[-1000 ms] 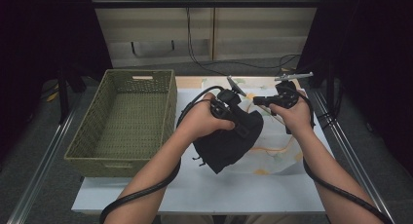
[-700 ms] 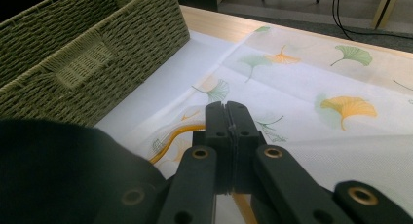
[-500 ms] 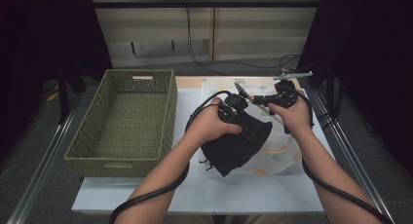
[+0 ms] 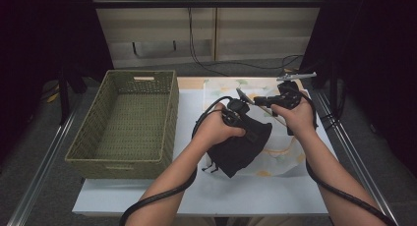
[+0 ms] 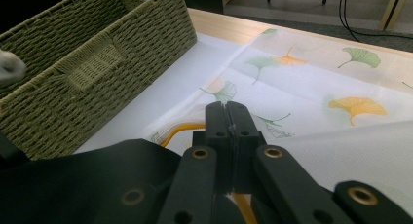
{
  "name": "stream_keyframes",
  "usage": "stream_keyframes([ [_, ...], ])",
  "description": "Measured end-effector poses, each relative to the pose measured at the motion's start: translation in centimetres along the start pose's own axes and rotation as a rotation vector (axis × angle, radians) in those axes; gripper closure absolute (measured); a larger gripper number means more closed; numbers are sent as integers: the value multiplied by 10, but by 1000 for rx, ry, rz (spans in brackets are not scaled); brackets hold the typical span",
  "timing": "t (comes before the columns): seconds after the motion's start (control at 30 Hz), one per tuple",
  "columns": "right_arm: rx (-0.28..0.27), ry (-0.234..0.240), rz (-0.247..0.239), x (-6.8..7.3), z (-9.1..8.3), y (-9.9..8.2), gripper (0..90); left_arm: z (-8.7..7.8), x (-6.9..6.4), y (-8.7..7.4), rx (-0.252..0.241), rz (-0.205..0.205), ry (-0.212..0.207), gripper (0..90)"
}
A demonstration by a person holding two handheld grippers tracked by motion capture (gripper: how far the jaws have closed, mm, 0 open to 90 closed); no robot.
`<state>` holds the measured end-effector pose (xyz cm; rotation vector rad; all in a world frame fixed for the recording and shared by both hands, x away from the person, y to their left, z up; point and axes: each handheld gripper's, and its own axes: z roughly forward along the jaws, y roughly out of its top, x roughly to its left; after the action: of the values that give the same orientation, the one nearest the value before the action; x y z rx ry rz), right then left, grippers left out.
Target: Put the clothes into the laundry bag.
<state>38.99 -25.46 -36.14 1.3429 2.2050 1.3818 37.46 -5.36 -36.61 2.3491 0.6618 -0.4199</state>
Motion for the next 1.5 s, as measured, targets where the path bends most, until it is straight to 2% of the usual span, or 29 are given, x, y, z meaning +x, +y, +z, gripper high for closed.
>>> stream_keyframes([
  [0.07,2,1,0,0,0,0,898,3,3,0,2,5,5,775],
  [0.1,2,2,1,0,0,0,898,4,4,-1,-11,-12,1,775],
  [0.37,0,10,2,-1,-1,-2,898,10,14,-2,-64,-58,35,768],
  [0.6,0,15,1,1,-1,-2,898,18,15,-3,-63,-47,41,765],
  [0.63,0,19,1,2,-1,-1,898,20,15,-3,-81,-52,41,765],
  [0.67,-1,23,-1,2,-1,-1,898,20,16,-2,-73,-34,43,765],
  [0.8,-1,28,-6,4,-1,0,898,23,17,-2,-97,-34,54,765],
  [0.9,0,32,-5,4,-1,0,898,24,20,-2,-114,-15,76,763],
  [0.97,-2,32,-4,4,-1,0,898,25,22,-3,-134,4,114,760],
  [1.0,-1,34,0,4,-1,-1,898,27,22,-4,-148,-4,128,756],
  [1.03,-1,33,-2,4,0,-1,898,28,24,-5,-157,-3,132,742],
  [1.07,0,36,-2,4,0,-1,898,30,26,-6,-163,-17,134,709],
  [1.13,7,37,3,4,0,-2,898,33,30,-8,-147,-16,155,582],
  [1.17,8,37,-4,4,1,-3,898,34,29,-9,-147,-35,166,546],
  [1.2,11,40,-1,4,1,-3,898,34,31,-9,-135,-21,168,502],
  [1.23,14,40,1,3,1,-3,898,34,31,-10,-133,-43,163,446],
  [1.27,14,39,-3,3,2,-4,898,32,32,-10,-133,-39,171,397],
  [1.3,14,37,-2,3,2,-5,898,29,31,-10,-134,-43,189,367],
  [1.43,13,36,3,2,1,-5,898,21,30,-12,-118,-60,194,270],
  [1.5,14,34,3,1,1,-6,898,20,28,-16,-109,-69,211,249],
])
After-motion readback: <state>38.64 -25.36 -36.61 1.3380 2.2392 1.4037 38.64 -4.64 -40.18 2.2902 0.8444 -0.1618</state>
